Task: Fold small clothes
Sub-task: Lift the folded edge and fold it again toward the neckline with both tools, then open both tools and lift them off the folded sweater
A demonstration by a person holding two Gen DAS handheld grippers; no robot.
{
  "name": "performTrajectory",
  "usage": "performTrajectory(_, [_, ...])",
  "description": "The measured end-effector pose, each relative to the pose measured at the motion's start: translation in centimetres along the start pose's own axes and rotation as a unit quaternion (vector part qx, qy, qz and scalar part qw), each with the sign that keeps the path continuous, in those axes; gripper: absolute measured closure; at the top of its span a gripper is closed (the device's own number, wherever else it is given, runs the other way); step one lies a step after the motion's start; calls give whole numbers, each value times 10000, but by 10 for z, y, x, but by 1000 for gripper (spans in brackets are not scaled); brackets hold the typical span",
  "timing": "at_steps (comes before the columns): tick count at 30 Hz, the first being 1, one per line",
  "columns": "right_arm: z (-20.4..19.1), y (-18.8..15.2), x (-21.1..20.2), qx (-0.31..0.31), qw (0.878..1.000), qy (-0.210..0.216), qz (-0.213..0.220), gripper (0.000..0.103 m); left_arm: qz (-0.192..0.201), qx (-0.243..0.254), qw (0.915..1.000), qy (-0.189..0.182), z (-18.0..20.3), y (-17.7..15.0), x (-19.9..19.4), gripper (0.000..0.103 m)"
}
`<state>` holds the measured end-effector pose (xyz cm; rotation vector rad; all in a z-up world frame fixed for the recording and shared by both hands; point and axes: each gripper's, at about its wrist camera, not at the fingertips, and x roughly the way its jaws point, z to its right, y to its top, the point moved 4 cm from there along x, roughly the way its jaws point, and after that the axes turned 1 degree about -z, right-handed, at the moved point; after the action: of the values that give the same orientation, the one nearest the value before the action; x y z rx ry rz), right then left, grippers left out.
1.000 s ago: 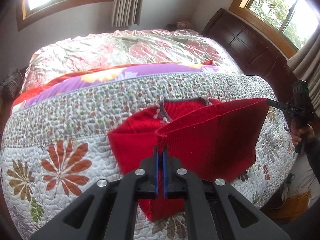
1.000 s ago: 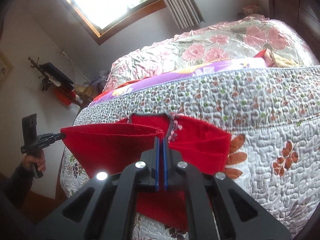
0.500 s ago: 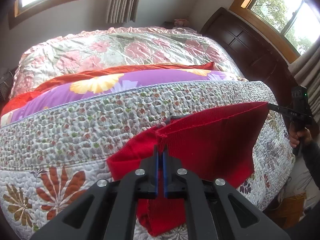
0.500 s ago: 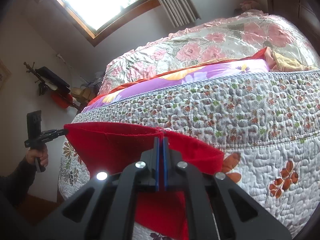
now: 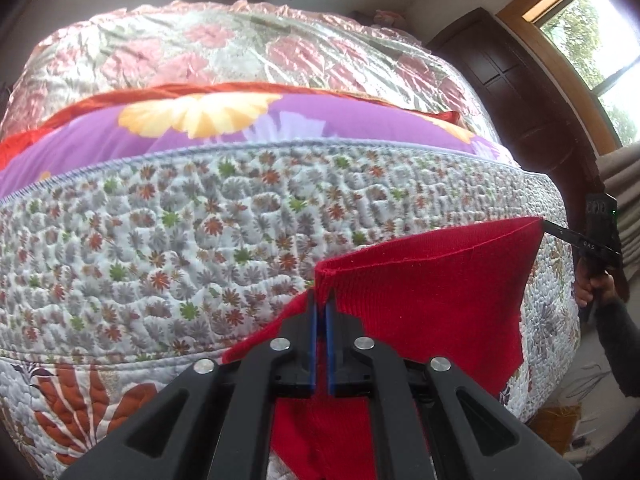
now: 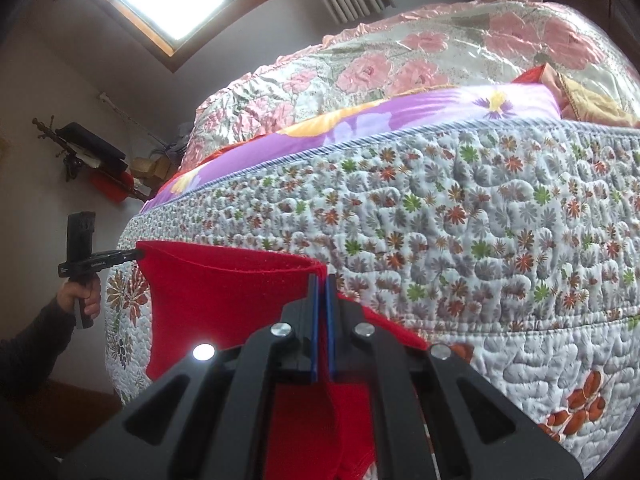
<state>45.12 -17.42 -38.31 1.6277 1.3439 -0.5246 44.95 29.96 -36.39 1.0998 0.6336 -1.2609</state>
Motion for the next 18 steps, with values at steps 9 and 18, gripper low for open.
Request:
performTrajectory(9, [32, -9, 29, 612, 9980, -129, 0, 93, 169, -427, 9963, 723, -32, 4, 19, 69])
performTrajectory(18, [-3, -46, 46, 1055, 9886, 1039, -287, 88, 41, -292, 9970, -719, 20, -40, 32, 69])
